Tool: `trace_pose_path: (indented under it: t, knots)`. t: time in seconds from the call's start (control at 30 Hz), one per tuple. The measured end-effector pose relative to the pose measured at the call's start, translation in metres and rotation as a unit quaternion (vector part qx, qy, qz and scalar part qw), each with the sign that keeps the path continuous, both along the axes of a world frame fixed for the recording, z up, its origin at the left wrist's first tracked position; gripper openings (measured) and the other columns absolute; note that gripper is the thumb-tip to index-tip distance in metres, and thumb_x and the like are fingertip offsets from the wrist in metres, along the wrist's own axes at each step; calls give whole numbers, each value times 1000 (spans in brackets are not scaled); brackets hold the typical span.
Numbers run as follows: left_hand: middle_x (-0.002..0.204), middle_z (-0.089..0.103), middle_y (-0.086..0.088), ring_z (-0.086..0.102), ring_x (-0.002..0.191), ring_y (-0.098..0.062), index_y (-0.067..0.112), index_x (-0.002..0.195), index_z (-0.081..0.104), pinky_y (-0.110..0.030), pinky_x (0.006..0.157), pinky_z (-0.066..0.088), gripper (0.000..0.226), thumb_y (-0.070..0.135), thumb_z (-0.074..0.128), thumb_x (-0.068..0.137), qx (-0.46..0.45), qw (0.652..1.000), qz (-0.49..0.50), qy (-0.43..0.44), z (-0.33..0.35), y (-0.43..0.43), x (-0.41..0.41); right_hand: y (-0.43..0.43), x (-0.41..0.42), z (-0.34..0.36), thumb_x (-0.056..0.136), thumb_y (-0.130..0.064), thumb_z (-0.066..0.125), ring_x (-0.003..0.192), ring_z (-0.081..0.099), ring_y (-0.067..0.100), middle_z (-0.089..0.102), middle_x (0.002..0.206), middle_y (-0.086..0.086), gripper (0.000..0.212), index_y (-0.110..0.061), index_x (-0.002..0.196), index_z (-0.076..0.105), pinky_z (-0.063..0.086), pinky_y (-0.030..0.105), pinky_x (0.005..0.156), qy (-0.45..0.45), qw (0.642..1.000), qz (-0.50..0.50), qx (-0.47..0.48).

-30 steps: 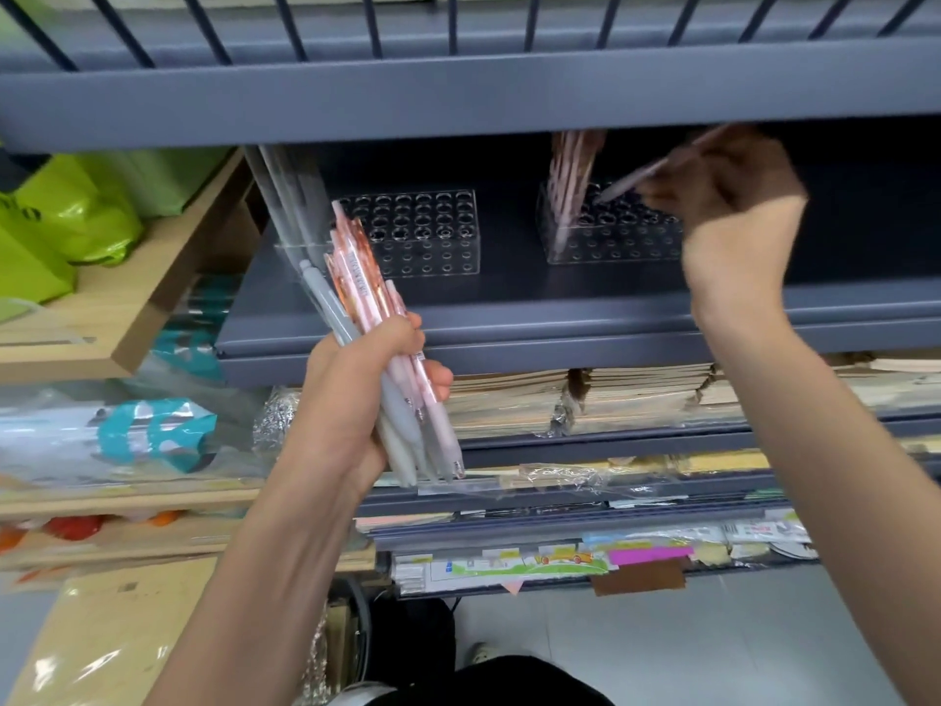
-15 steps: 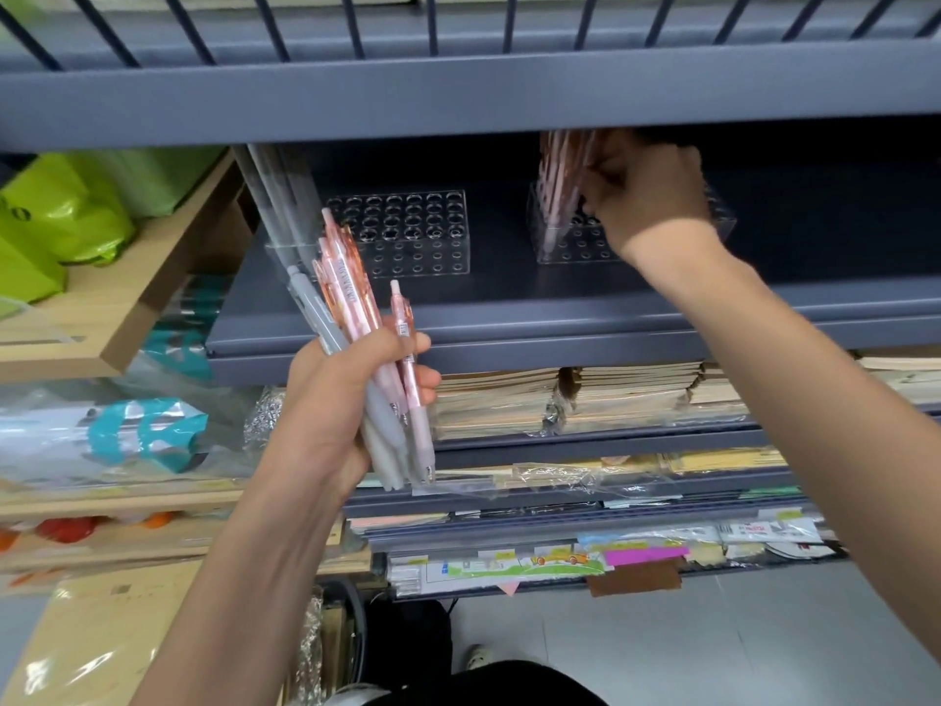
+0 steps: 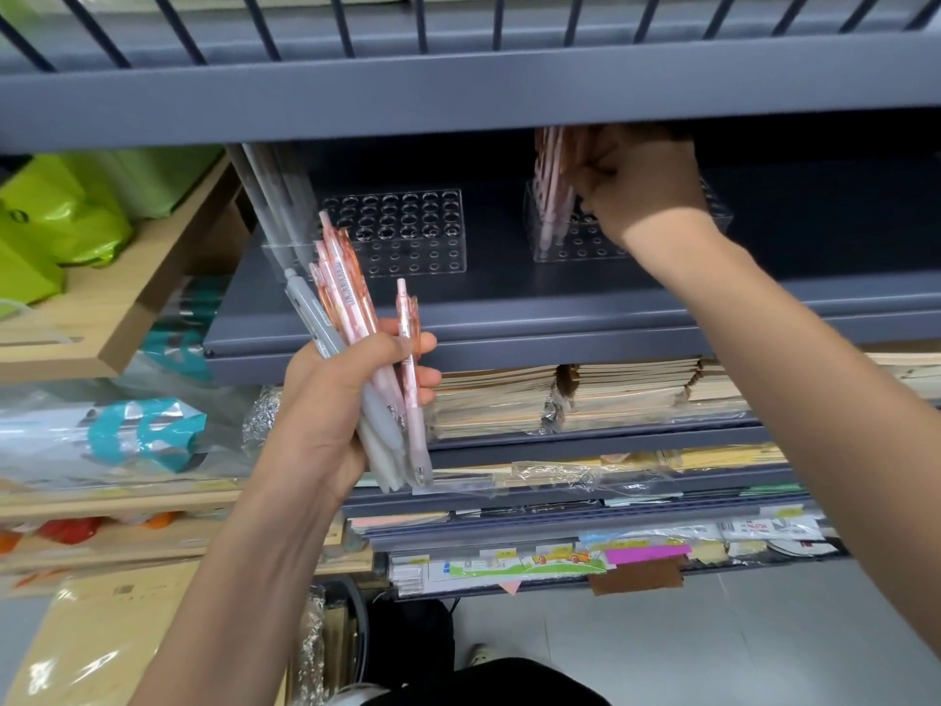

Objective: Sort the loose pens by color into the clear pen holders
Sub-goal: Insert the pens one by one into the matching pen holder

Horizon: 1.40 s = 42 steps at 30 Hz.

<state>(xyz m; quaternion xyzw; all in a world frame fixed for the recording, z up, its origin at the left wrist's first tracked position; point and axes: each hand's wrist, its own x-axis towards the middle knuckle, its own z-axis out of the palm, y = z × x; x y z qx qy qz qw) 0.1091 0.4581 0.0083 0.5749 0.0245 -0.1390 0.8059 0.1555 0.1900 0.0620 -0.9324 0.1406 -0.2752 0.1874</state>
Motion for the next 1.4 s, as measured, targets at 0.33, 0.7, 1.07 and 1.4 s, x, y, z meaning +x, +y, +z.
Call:
trace_pose_path:
  t: [0.33, 0.7, 1.07, 1.4]
  knots:
    - [89, 77, -16, 71, 60, -21, 2, 94, 66, -26, 54, 56, 27, 7, 71, 68, -6, 1000, -14, -7, -3, 1, 3, 3, -21, -4, 89, -22, 59, 102, 64, 20, 74, 98, -2, 17, -18, 100, 72, 32, 15, 79, -59, 994, -28, 88]
    - [88, 77, -17, 70, 57, -24, 3, 97, 62, -29, 53, 56, 28, 7, 67, 70, 0, 996, -83, -35, -4, 0, -5, 86, -66, -22, 85, -34, 73, 70, 64, -2, 75, 78, -6, 15, -22, 79, 78, 50, 16, 66, 73, 903, 268, 329]
    - [85, 76, -20, 73, 63, -28, 7, 91, 59, -30, 54, 57, 20, 4, 64, 71, -10, 995, -93, -13, -17, 2, -4, 92, -64, -28, 92, -22, 65, 52, 55, 18, 66, 63, 5, 18, -10, 79, 62, 43, 27, 43, -68, 835, 192, 512]
    - [70, 69, -14, 53, 43, -22, 10, 80, 64, -28, 44, 46, 13, 4, 65, 68, -5, 992, -124, -30, -18, -14, -3, 74, -87, -37, 86, 2, 68, 71, 69, 20, 74, 84, 11, 20, 2, 106, 65, 56, 26, 67, -9, 805, 296, 514]
